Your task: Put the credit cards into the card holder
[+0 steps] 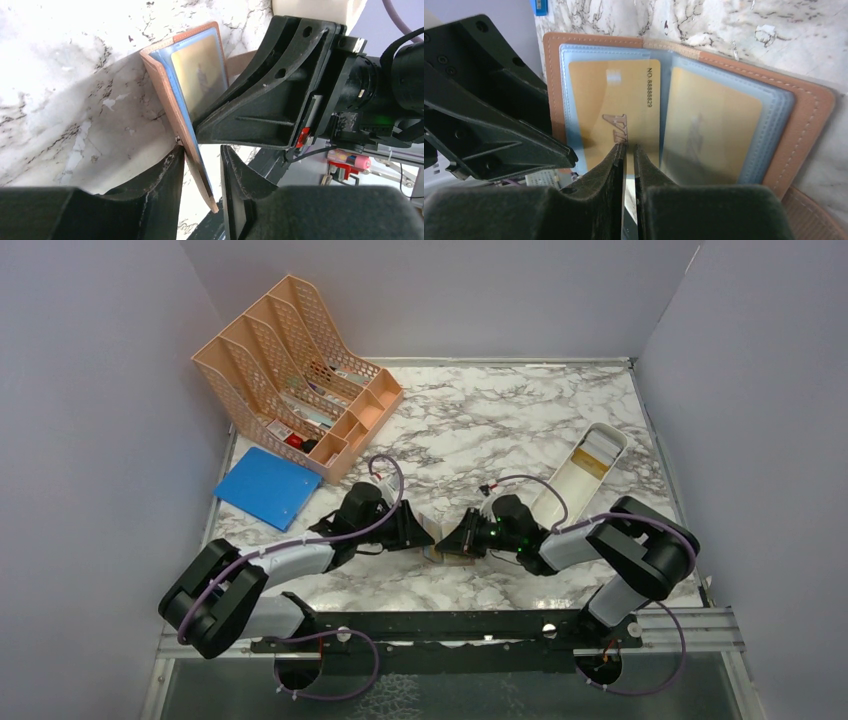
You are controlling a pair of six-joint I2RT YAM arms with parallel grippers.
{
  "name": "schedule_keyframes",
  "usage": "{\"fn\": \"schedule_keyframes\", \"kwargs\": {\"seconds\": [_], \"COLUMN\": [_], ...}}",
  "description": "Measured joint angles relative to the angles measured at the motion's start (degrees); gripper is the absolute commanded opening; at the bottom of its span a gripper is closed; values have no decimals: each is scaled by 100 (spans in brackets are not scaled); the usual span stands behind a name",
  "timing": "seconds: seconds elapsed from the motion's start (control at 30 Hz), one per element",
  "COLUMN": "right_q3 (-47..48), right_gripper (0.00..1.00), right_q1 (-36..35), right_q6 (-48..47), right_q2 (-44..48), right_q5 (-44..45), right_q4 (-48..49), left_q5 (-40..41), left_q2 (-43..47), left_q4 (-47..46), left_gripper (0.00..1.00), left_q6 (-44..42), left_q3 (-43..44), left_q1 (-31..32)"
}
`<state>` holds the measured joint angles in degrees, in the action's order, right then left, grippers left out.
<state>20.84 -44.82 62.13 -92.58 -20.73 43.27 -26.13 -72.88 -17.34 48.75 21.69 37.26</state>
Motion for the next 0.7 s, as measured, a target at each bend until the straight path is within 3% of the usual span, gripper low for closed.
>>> {"fn": "schedule_keyframes", "kwargs": {"seconds": [0.17, 0.3, 0.4, 0.63, 0.7], "right_q3": [-59, -33, 101, 575, 675], "right_gripper": [16, 16, 16, 17, 17], "right_q1": [-4, -13, -13, -13, -13], "right_q6": [-81, -396, -713, -1484, -1665], "right_q2": [210, 682, 1064, 1655, 1650], "right_q5": [-31, 63, 247, 887, 1036], "right_q4": [-107, -704, -1305, -2428, -2634], "left_q5": [0, 0, 0, -15, -24], "left_q2": [-76, -116, -151, -328, -411], "left_q4": [22, 122, 291, 363, 356], "left_gripper": [28, 35, 34, 12, 11], "left_q6": [-81, -181, -275, -372, -393], "left_q3": [166, 262, 385, 586, 616], "left_q1": [0, 0, 0, 0, 0]}}
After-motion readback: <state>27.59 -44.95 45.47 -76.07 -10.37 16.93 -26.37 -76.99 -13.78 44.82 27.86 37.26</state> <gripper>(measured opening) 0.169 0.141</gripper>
